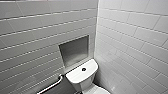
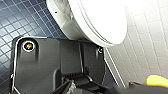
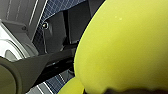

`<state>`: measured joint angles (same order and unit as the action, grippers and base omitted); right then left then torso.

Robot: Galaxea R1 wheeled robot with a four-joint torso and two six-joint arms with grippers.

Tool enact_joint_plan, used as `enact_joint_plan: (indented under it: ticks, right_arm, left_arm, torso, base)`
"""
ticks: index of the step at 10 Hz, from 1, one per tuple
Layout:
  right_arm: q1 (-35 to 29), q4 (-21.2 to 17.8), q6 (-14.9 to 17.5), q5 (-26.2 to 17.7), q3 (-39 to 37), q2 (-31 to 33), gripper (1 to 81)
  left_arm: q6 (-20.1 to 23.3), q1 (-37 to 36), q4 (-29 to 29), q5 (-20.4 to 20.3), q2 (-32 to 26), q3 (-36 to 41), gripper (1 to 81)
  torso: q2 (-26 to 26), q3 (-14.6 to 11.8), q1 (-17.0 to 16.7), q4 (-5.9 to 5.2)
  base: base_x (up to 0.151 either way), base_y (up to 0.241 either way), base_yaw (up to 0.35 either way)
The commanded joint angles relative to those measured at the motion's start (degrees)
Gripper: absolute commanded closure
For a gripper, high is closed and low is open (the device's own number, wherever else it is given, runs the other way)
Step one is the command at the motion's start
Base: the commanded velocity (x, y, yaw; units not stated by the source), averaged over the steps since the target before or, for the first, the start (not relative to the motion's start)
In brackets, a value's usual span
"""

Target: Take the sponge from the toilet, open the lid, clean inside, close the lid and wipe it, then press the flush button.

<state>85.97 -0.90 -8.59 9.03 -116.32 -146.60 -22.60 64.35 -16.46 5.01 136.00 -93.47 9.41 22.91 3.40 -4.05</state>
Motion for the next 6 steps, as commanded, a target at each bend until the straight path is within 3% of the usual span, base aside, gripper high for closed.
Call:
enact_joint_plan:
  ticks: [1,2,3,6]
  right_arm:
    - [-0.75,-0.85,-0.11,-3.15,1.38,1.55,81.1]
    - [-0.92,-1.21,-0.02,-3.14,1.37,1.55,81.1]
    - [-1.1,-1.47,-0.02,-3.14,1.46,1.46,81.1]
    - [-1.62,-1.56,-0.11,-3.14,1.72,1.29,81.1]
  left_arm:
    - [-0.25,-9.98,5.46,6.68,-5.46,8.46,1.0]
    - [-0.25,-12.27,6.6,6.68,-6.51,10.56,1.0]
    - [-0.25,-14.64,7.92,6.68,-7.4,12.33,81.1]
    - [-0.25,-23.51,13.38,9.67,-7.84,14.27,81.1]
  torso:
    - [0.0,-0.02,0.0,0.0]
    - [-0.02,0.0,0.02,0.0]
    - [-0.02,-0.04,0.02,0.0]
    - [-0.05,0.0,0.02,0.0]
  base:
    - [0.0,0.0,0.0]
    - [0.0,0.0,0.0]
    - [0.0,0.0,0.0]
    - [0.0,0.0,0.0]
